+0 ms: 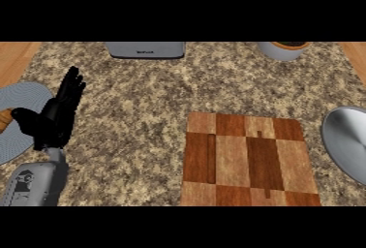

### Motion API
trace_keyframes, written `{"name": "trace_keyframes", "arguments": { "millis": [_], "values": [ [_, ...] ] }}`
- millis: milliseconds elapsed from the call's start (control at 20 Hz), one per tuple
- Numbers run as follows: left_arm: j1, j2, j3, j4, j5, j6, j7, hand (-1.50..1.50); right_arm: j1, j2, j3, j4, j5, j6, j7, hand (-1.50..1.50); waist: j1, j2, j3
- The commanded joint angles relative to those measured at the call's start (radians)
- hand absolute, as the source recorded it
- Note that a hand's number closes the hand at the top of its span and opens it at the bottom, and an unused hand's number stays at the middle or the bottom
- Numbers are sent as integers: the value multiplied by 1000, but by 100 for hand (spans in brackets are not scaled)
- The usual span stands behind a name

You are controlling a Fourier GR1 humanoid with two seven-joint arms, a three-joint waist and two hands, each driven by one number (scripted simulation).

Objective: Pick the can from the cutting board and place it in the pan

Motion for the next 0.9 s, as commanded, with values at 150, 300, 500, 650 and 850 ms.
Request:
{"name": "trace_keyframes", "arguments": {
  "millis": [150,300,500,650,850],
  "values": [
    [-23,2,9,29,0,1,1,0,-130,-35,-126,349,-182,-39,-272,150,0,1,2],
    [-31,0,-7,25,-10,-4,1,0,-156,-27,-122,467,-200,95,-248,-150,5,2,2],
    [-3,-28,-20,15,-13,6,-16,0,-209,-87,-179,591,-276,230,-339,-150,21,7,4],
    [-69,-6,8,44,10,-3,31,0,-194,-100,-190,693,-272,177,-473,-150,11,7,3],
    [-8,-34,-29,31,-38,21,-25,0,-209,-84,-245,660,-344,136,-590,-150,2,1,1]
  ]
}}
